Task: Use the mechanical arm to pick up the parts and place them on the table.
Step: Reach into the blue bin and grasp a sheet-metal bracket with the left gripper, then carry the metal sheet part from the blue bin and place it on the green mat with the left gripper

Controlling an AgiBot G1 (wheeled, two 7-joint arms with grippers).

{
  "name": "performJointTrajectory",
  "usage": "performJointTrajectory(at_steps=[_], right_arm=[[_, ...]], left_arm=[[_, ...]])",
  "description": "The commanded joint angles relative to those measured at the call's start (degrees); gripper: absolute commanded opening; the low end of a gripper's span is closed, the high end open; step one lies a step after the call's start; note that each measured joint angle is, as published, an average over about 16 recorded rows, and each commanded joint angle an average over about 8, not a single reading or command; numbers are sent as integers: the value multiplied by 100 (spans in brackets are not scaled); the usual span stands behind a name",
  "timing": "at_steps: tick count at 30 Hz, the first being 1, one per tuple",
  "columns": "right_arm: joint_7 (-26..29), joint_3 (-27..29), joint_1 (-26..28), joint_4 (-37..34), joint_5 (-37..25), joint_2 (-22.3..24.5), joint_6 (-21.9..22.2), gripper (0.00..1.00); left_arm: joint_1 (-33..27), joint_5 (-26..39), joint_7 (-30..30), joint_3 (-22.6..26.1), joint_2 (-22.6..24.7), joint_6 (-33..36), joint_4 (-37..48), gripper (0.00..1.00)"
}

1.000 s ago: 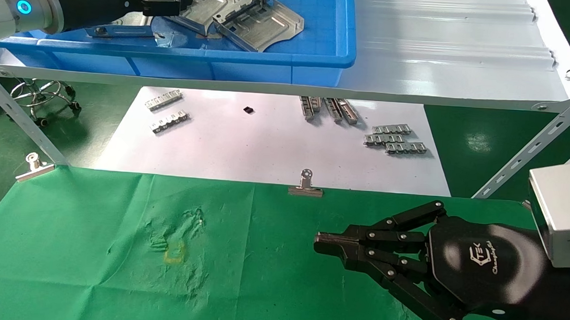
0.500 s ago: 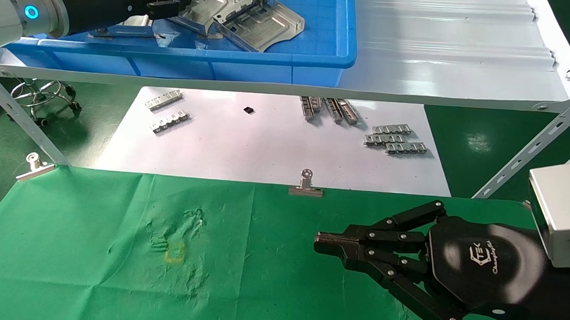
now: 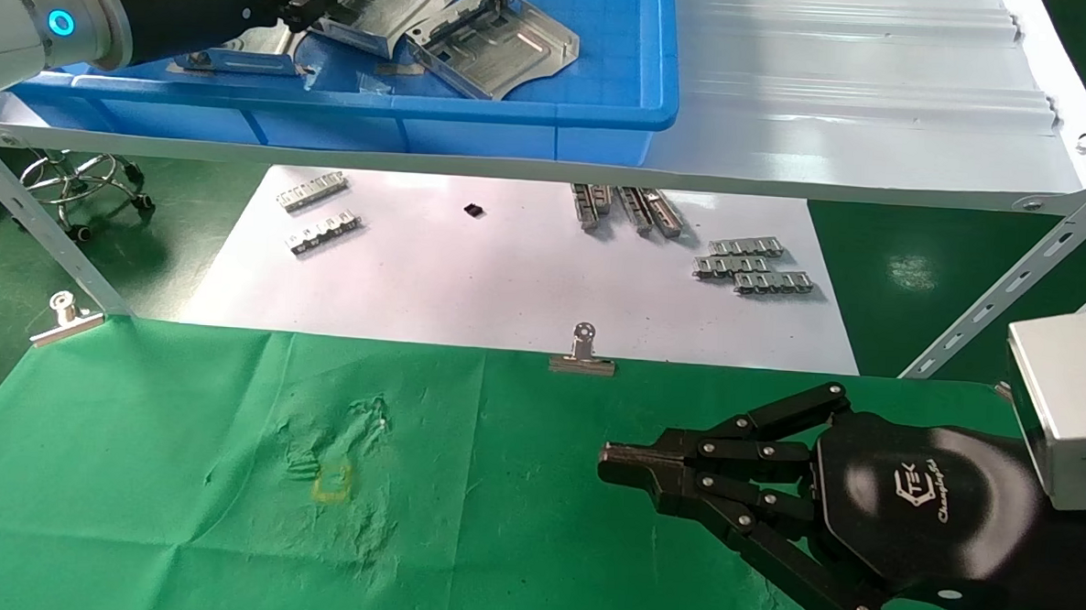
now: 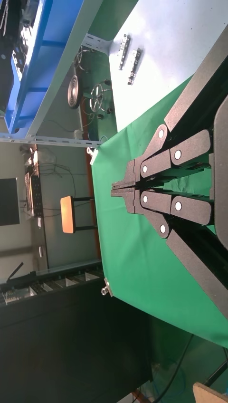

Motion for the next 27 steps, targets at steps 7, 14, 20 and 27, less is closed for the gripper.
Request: performJointTrajectory(at_steps=[7,14,20,27], right_arm=[[0,0,0,0,0,0,0,0],[0,-1,0,0,0,0,0,0],[0,-1,0,0,1,0,0,0],[-1,-1,0,0,1,0,0,0]], left_arm=[[-30,-12,68,-9,-28,19,-21,0],[-106,-63,141,-45,-65,94,-67,0],[-178,-152,213,-107,-110,254,-114,0],[-268,-267,367,-181,-281,858,-234,0]])
